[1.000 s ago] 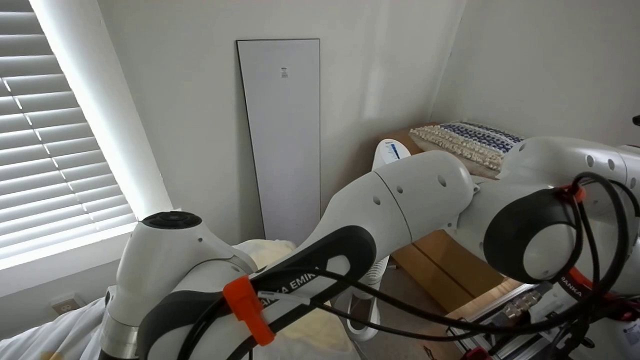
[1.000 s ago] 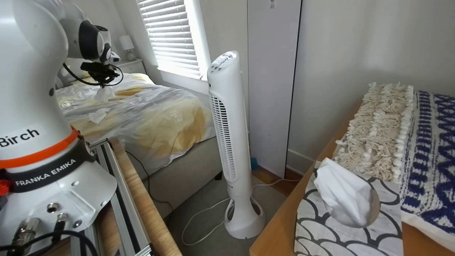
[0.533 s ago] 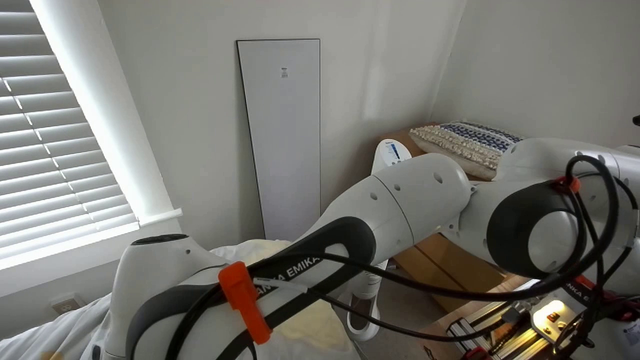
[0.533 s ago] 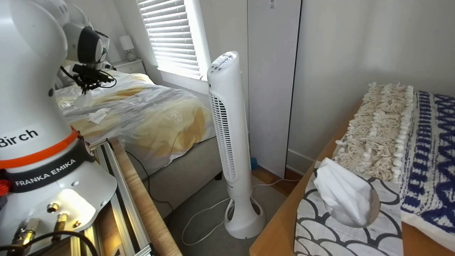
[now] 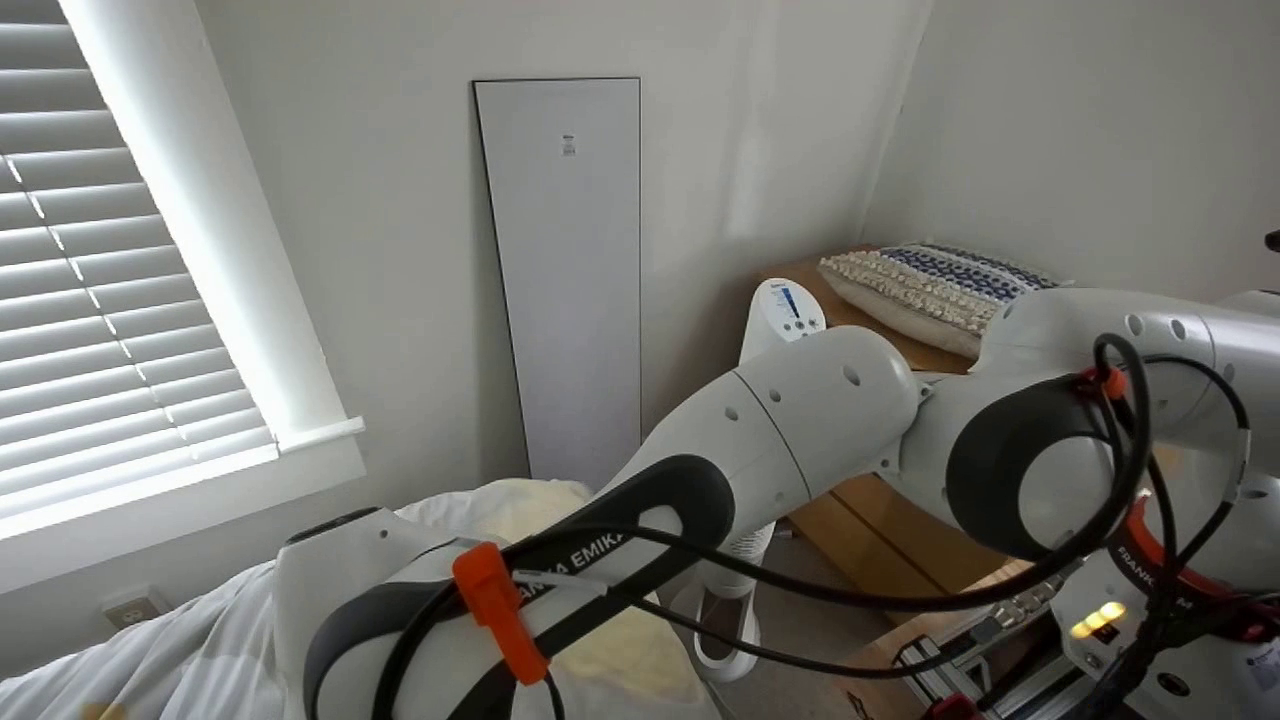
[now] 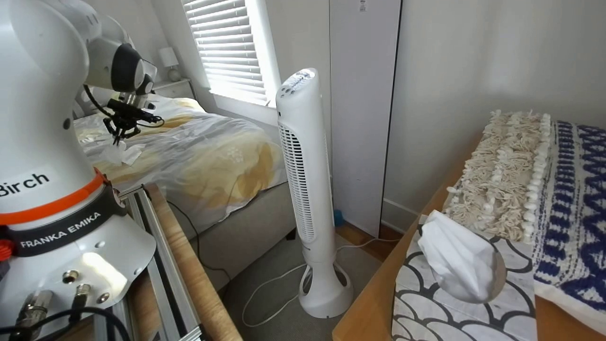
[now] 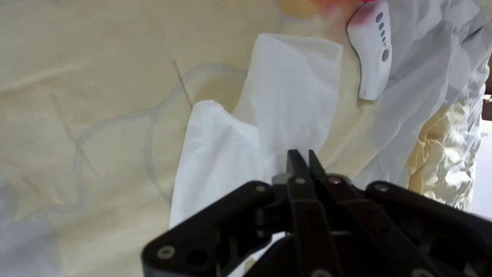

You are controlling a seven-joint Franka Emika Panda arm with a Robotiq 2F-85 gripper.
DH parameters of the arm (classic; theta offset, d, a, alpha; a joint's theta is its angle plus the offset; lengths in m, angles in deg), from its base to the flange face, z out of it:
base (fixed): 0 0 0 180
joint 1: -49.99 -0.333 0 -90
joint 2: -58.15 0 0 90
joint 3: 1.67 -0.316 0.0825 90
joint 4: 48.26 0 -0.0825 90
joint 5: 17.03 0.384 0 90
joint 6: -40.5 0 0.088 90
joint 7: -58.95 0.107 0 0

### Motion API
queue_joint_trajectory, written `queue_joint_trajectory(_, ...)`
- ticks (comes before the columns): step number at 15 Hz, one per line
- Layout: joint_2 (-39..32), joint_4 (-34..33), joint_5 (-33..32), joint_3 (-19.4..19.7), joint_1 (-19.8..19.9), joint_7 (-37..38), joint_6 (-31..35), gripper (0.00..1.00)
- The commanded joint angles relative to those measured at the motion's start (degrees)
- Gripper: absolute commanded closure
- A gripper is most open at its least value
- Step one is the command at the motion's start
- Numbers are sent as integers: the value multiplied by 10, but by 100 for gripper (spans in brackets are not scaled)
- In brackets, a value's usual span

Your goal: Pick up the napkins from the bed and put them on top of the striped pillow

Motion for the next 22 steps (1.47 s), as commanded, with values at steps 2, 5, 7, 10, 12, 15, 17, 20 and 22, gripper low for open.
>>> queue_joint_trajectory(2, -4, -20, -14, 10, -8, -5, -16, 60)
queue_joint_trajectory(5, 9, -29, -33, 32, -10, 19, 13, 37)
queue_joint_trajectory(7, 7, -40, -48, 48, -15, 26, 22, 22)
queue_joint_trajectory(10, -14, -56, -56, 54, -24, 14, 31, 1)
queue_joint_trajectory(12, -30, -64, -52, 51, -34, 8, 41, 0)
queue_joint_trajectory(15, -58, -97, -28, 59, -57, -44, 36, 0)
queue_joint_trajectory(17, -29, -60, -12, 74, -50, -30, 28, 0)
queue_joint_trajectory(20, -37, -72, -13, 77, -57, -38, 29, 0)
queue_joint_trajectory(22, -37, -76, -13, 78, -56, -39, 29, 0)
